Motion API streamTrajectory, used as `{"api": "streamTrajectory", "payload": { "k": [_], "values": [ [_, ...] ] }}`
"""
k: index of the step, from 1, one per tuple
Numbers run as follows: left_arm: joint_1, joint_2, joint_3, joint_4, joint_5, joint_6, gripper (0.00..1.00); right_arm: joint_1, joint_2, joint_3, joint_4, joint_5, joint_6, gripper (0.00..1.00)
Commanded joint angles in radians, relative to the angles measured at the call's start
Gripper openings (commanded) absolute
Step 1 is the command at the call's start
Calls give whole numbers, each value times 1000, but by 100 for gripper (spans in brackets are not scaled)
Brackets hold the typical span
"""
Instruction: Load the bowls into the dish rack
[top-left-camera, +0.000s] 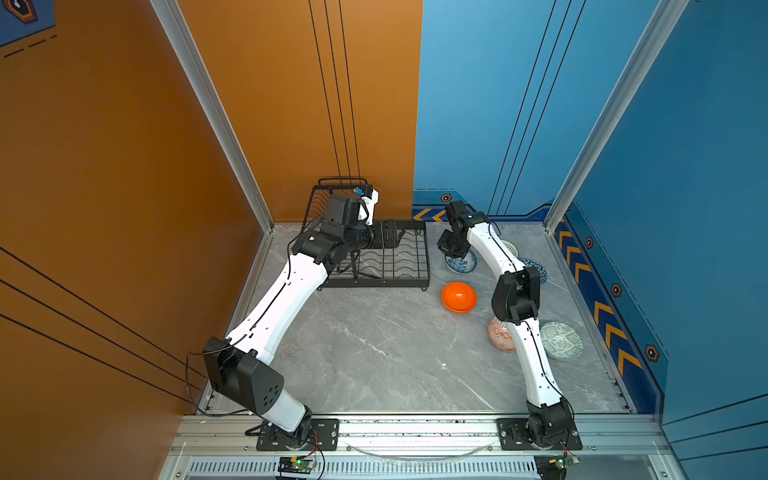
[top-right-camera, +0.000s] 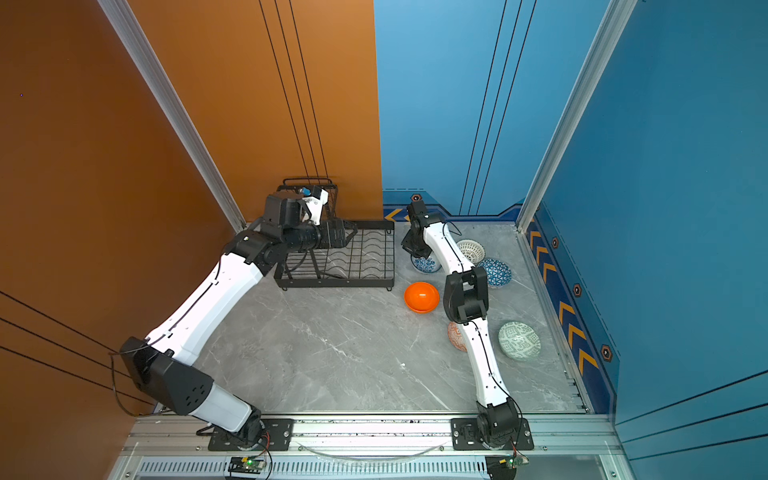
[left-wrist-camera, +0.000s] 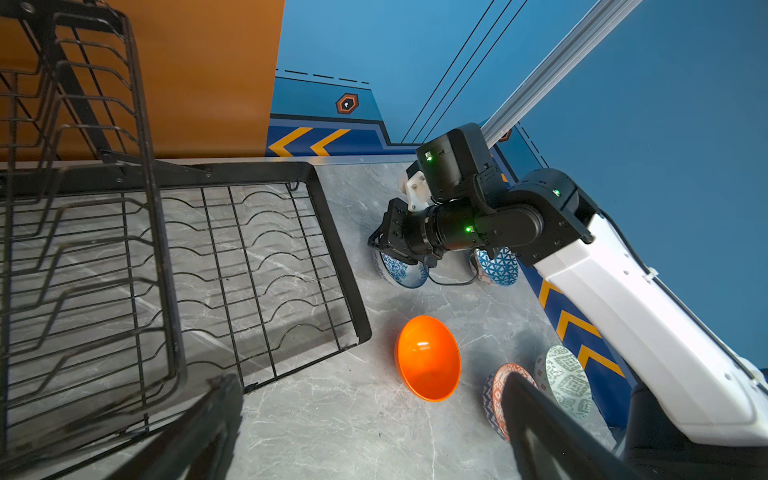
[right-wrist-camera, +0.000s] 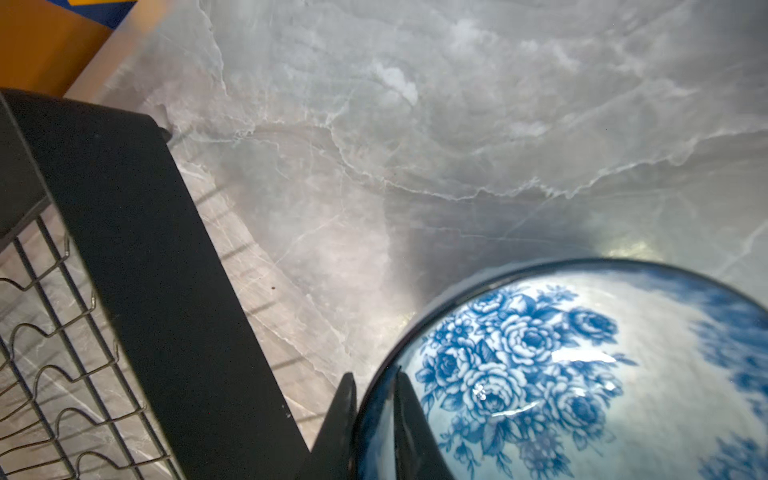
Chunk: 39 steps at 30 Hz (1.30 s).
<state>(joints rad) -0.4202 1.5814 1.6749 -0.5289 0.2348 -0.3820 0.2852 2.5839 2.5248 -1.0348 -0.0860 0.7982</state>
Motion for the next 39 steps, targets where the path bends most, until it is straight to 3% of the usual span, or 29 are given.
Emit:
{"api": "streamTrajectory", "payload": {
  "k": [1, 9, 22, 28, 33, 39],
  "values": [
    [-18, 31, 45, -15, -17, -1, 98, -22, -54, -15, 1, -18, -6, 0],
    [-67, 78, 94, -13, -59, 22, 98, -40, -146, -14, 55, -81, 22, 0],
    [-251, 183, 144, 53, -409, 163, 98, -51, -278, -39, 259, -205, 224, 0],
    [-281, 257, 153, 166, -526, 110, 98, -59, -333, -58, 325, -217, 294, 0],
    [-276, 364, 262, 201, -554, 46, 98, -67, -385, -120, 423, -241, 386, 0],
    [-282, 483, 407, 229, -568, -2, 98, -77, -431, -162, 434, -249, 406, 0]
  ]
}}
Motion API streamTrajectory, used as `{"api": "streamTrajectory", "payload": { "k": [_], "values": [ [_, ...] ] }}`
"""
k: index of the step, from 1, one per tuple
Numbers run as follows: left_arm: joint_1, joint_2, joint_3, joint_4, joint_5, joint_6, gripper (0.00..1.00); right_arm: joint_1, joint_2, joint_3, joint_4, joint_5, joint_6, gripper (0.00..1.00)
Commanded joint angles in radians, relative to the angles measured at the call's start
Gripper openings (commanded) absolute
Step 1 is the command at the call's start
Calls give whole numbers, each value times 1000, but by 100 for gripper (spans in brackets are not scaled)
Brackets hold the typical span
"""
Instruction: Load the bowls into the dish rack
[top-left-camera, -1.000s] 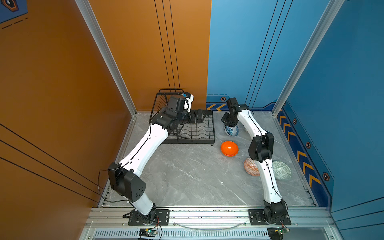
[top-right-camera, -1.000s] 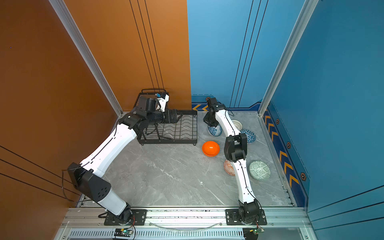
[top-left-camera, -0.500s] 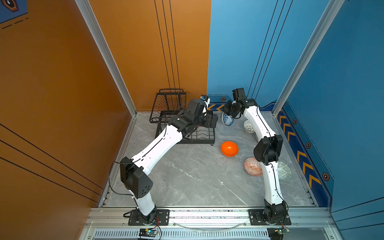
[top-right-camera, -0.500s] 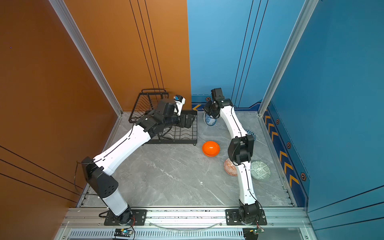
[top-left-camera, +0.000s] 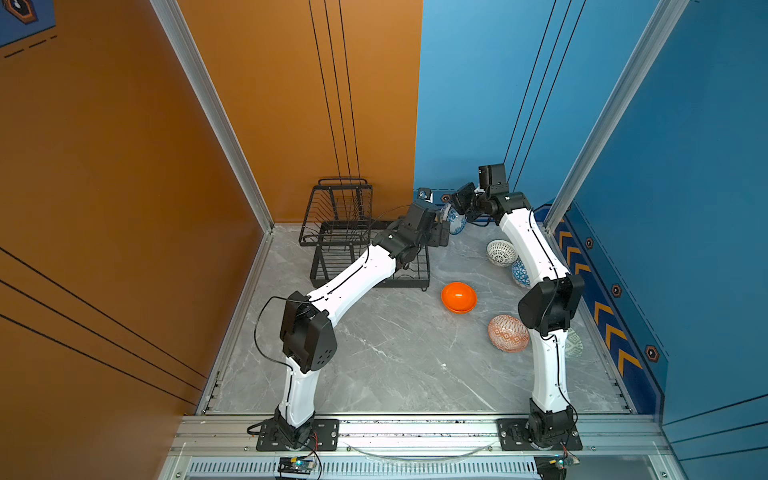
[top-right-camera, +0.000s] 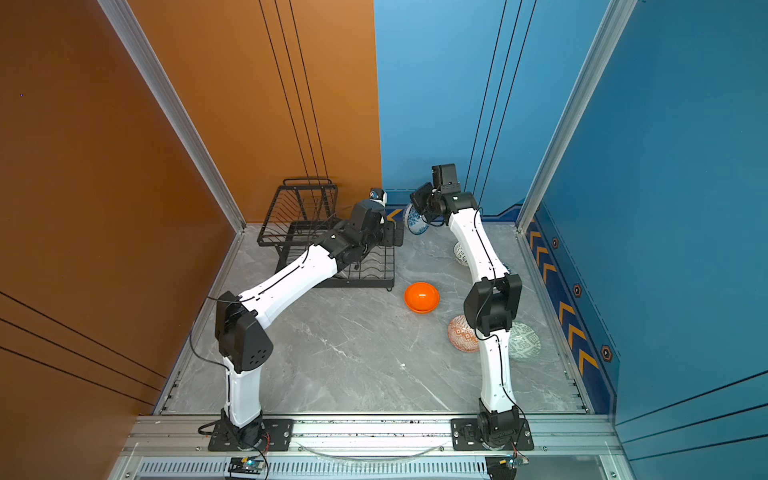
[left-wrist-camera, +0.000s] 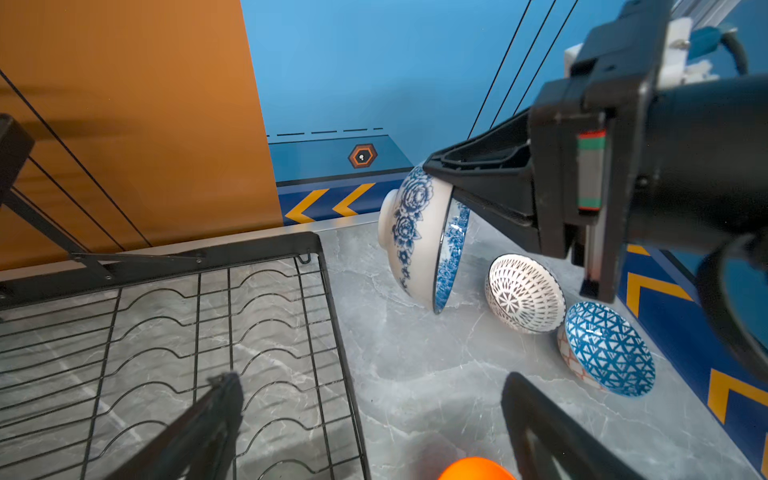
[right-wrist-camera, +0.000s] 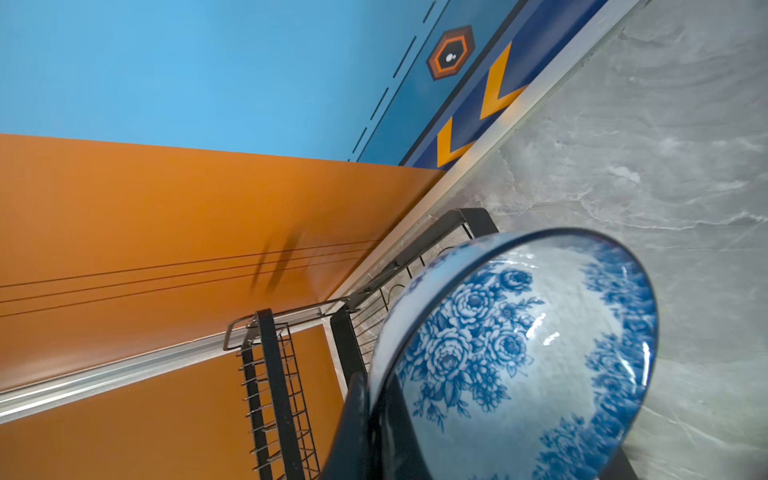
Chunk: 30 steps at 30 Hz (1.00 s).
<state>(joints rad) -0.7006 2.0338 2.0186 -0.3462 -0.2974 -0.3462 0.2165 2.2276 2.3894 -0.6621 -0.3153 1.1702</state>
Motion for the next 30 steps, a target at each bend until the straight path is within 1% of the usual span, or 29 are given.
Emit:
{"api": "streamTrajectory", "payload": {
  "k": [1, 6, 10, 17, 19, 22, 23, 26, 28, 30],
  "values": [
    [-5, 46, 81, 49, -36, -41, 98, -12, -85, -42, 68, -19, 37, 0],
    [-8, 115, 126, 68, -39, -113, 100, -23, -124, -127, 154, -29, 109, 0],
    [-8, 165, 171, 89, -24, -122, 94, -27, -134, -130, 175, -32, 130, 0],
    [-18, 222, 234, 93, -21, -150, 93, -27, -143, -134, 199, -27, 164, 0],
    [-17, 243, 255, 93, -24, -152, 92, -22, -146, -138, 200, -24, 167, 0],
    [-13, 274, 289, 93, -31, -155, 87, -21, -147, -148, 211, -30, 183, 0],
    [-14, 286, 306, 93, -31, -143, 82, -21, -146, -151, 214, -34, 189, 0],
    [-16, 314, 347, 90, -40, -105, 77, -23, -161, -166, 214, -41, 200, 0],
    [-16, 324, 350, 91, -39, -100, 72, -22, -183, -175, 218, -43, 205, 0],
    [-13, 326, 343, 91, -37, -101, 68, -23, -189, -180, 219, -45, 207, 0]
  ]
}}
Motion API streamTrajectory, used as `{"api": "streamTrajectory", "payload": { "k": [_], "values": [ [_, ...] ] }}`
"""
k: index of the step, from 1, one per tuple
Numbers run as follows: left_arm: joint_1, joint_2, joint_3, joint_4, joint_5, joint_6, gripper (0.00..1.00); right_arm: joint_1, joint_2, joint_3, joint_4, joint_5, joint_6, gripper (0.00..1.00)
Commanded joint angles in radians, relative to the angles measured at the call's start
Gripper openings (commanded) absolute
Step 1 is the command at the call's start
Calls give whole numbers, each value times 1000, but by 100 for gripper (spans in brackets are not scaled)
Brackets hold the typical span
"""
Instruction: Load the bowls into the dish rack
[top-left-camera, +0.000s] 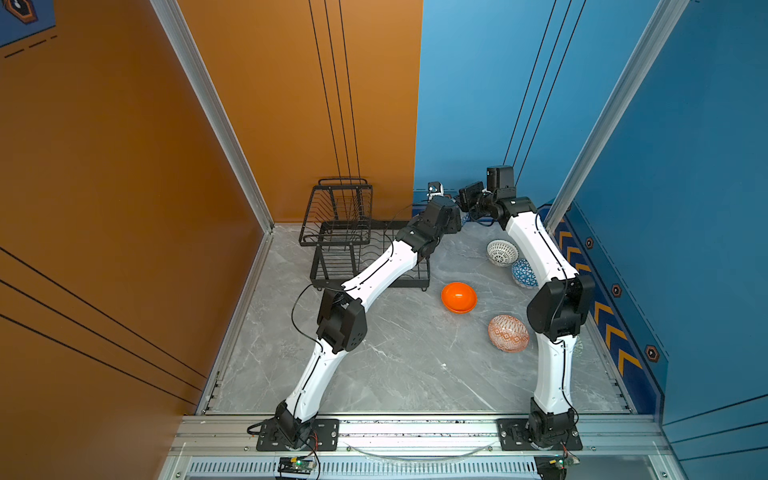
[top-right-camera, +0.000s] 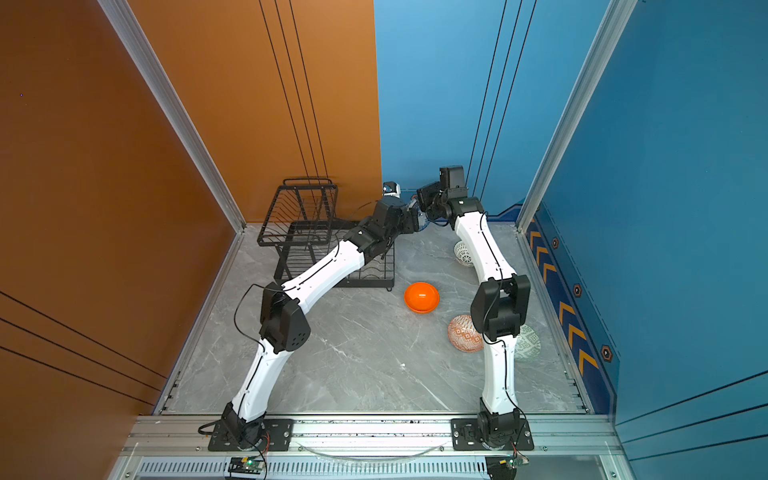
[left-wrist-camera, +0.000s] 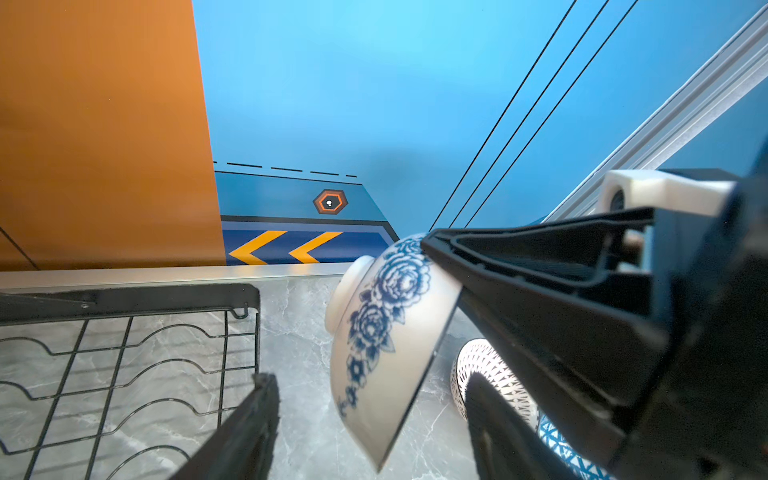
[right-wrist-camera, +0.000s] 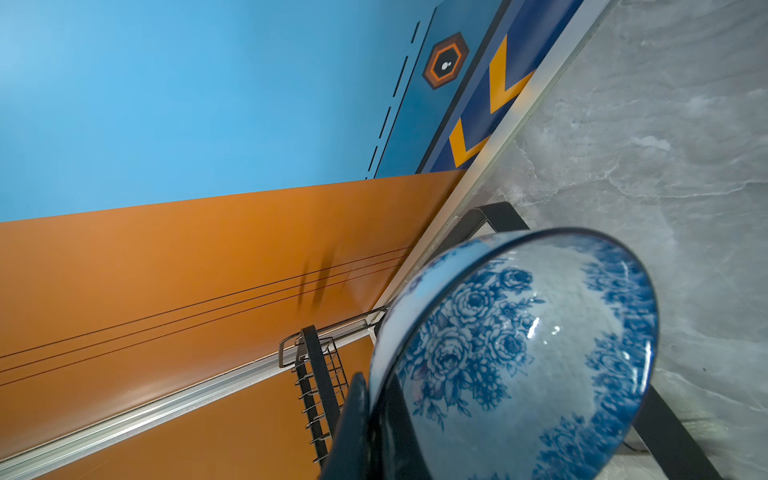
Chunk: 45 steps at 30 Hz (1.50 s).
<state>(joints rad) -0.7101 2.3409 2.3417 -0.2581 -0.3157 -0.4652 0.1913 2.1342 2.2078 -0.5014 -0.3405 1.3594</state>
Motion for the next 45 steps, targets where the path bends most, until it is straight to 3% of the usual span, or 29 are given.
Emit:
{"api": "streamTrajectory", "payload": {
  "k": [1, 10, 18, 29, 36, 45],
  "values": [
    [-4, 19, 16, 3, -17, 18, 67, 2, -97, 1, 57, -20, 19, 0],
    [-6, 34, 9, 3, 2, 29, 59, 0, -94, -3, 69, -37, 49, 0],
    [2, 31, 5, 4, -11, 30, 34, 8, -95, -16, 73, -67, 53, 0],
    [20, 24, -5, 3, -17, 10, 22, 3, -174, -158, 132, -91, 73, 0],
    [20, 26, -11, 3, -10, -7, 9, 12, -193, -196, 133, -90, 90, 0],
    [20, 24, -12, 3, -9, -13, 0, 9, -208, -225, 133, -78, 101, 0]
  ]
}}
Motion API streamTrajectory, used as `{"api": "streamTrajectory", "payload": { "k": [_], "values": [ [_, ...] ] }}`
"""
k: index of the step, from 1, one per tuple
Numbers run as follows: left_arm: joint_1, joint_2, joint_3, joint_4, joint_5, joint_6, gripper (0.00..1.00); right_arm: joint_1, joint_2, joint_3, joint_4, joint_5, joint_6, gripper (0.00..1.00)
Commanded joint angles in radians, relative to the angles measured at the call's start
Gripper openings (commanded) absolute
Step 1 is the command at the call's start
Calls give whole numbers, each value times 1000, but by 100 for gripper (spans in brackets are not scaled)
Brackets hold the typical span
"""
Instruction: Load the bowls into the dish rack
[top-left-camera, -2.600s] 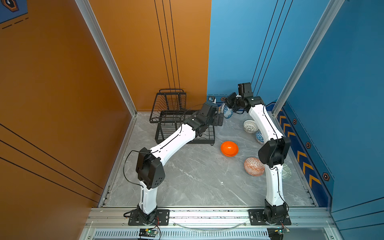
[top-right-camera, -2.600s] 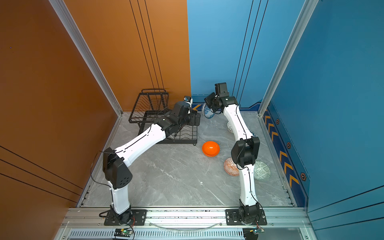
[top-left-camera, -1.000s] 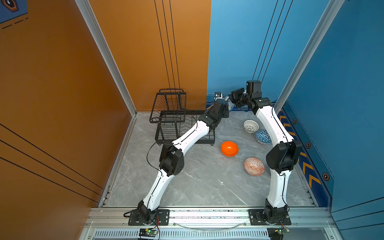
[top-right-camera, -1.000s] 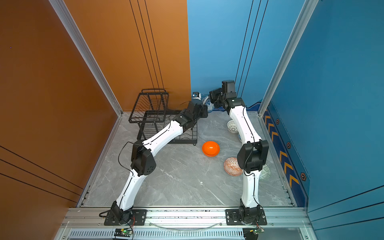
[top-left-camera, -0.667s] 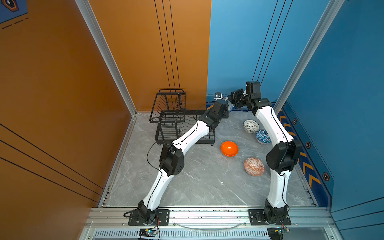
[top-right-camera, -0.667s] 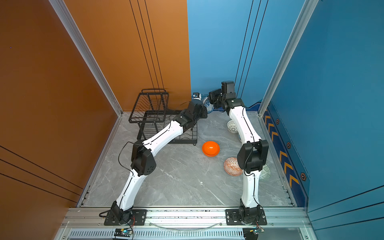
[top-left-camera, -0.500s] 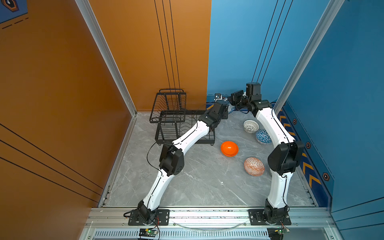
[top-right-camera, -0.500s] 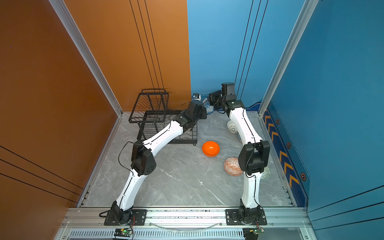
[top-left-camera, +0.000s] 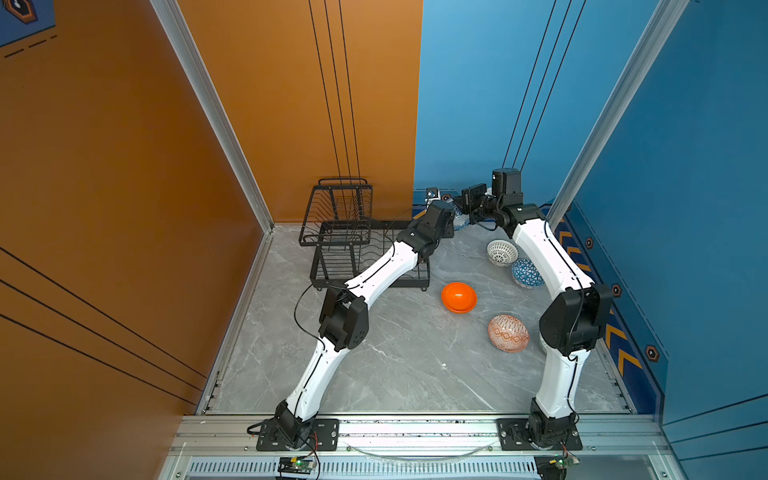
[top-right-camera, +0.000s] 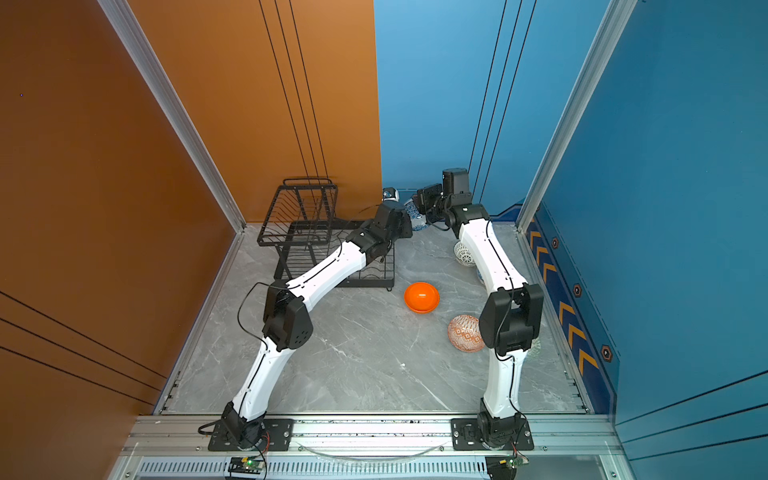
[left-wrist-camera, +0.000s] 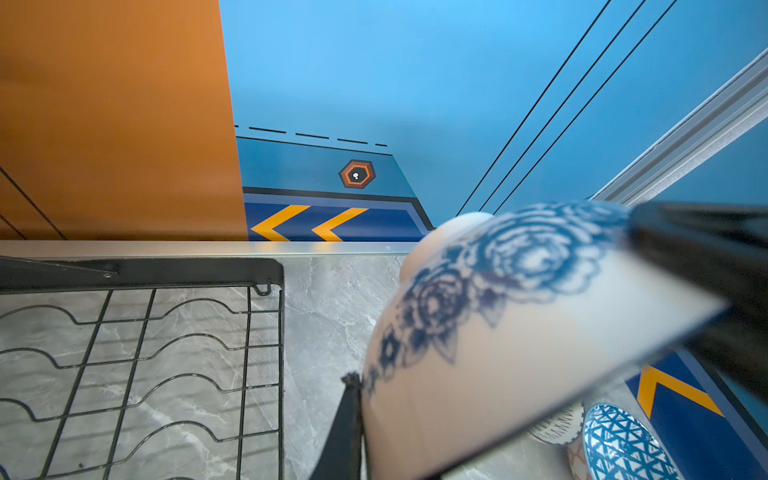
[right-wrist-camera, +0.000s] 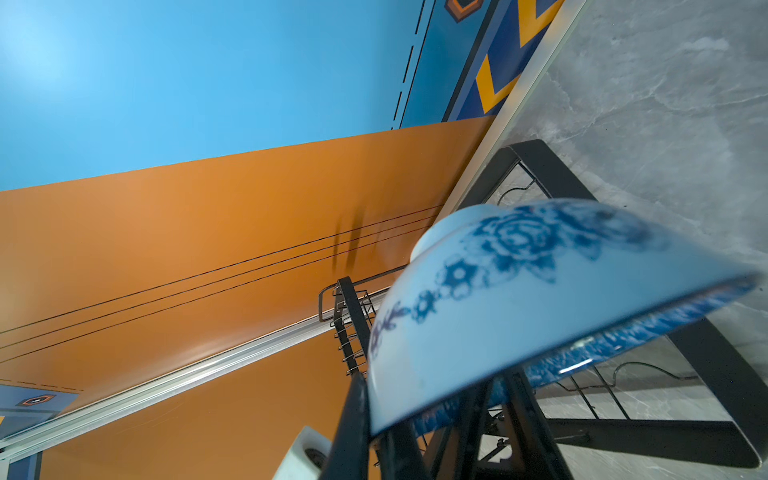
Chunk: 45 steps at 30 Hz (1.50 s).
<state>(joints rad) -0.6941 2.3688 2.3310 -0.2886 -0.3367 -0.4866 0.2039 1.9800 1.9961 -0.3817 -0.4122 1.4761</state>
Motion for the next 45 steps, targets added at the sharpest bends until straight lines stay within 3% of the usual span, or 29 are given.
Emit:
{"api": "streamTrajectory", "payload": {
  "k": [1, 8, 24, 45],
  "values": [
    [5, -4, -2, 33, 10, 8, 0, -4, -54, -13, 13, -8, -15, 0],
    [2, -14, -3, 35, -19, 27, 0, -12, -47, 2, 14, 1, -11, 12],
    [-9, -36, -15, 49, -115, 85, 0, -15, -24, 40, 4, -4, -5, 26],
    [-16, -108, -129, 163, -217, 123, 0, -7, -47, -17, -95, 30, 59, 35]
  ]
}}
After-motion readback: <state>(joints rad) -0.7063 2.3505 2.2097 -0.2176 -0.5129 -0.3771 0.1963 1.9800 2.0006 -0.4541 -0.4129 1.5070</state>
